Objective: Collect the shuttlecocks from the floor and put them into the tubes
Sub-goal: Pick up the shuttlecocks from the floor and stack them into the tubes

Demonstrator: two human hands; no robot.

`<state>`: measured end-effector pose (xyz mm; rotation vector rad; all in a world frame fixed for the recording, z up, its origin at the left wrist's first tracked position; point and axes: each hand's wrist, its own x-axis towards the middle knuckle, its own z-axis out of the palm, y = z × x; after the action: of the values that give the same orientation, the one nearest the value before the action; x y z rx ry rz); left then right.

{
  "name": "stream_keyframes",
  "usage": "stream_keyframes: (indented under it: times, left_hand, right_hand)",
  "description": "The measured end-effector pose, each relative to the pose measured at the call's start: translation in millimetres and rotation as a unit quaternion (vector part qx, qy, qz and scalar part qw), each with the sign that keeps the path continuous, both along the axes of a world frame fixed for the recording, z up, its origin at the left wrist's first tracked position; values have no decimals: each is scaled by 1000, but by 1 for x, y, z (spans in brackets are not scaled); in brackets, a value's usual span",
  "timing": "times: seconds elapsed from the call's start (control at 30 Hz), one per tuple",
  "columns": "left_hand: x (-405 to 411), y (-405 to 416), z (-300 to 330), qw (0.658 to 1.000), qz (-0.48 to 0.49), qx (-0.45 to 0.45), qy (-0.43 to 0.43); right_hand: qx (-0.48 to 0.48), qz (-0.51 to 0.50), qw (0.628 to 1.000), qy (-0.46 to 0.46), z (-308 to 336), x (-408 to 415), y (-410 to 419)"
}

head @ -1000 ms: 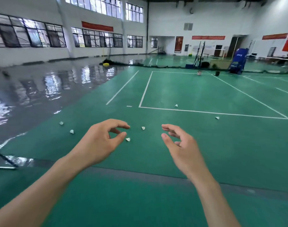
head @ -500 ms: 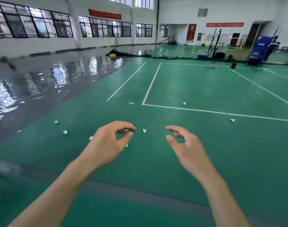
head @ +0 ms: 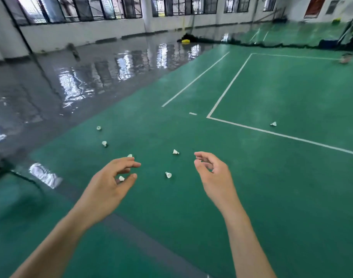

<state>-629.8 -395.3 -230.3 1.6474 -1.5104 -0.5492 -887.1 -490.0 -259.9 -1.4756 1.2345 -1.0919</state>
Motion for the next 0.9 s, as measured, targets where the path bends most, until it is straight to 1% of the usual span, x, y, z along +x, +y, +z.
stream_keyframes:
  times: [0.17, 0.3, 0.37, 0.43, 0.5, 0.57, 0.67, 0.73, 0.83, 0.9]
  left_hand:
    - [-11, -100, -19, 999, 23, 9, 21]
    - [-11, -190, -44, 998, 38, -15, 44]
    - [-8, -243, -63, 996, 57, -18, 70]
    - [-8, -300, -79, 993, 69, 9, 95]
    - [-10, -358, -94, 992, 66, 44, 99]
    - [-14, -416, -104, 993, 43, 64, 92]
    - [-21, -496, -118, 991, 5, 116, 68]
    - [-19, -555, -133, 985, -25, 171, 31]
    - [-8, -630, -167, 958, -42, 276, -66]
    - [1, -675, -194, 938, -35, 328, -105]
  right_hand:
    - [35, 25, 999, -10, -26, 5, -111]
    - [68, 5, 997, 35, -51, -4, -197]
    - [75, -6, 995, 62, -61, -14, -246]
    - [83, -14, 993, 86, -65, -26, -300]
    - [88, -7, 988, 123, -65, -35, -354]
    - [88, -2, 984, 154, -64, -42, -407]
    - [106, -4, 980, 168, -75, -49, -477]
    - [122, -8, 979, 163, -92, -49, -531]
    - [137, 16, 978, 159, -123, -40, -615]
    - [142, 47, 973, 174, -153, -29, -679]
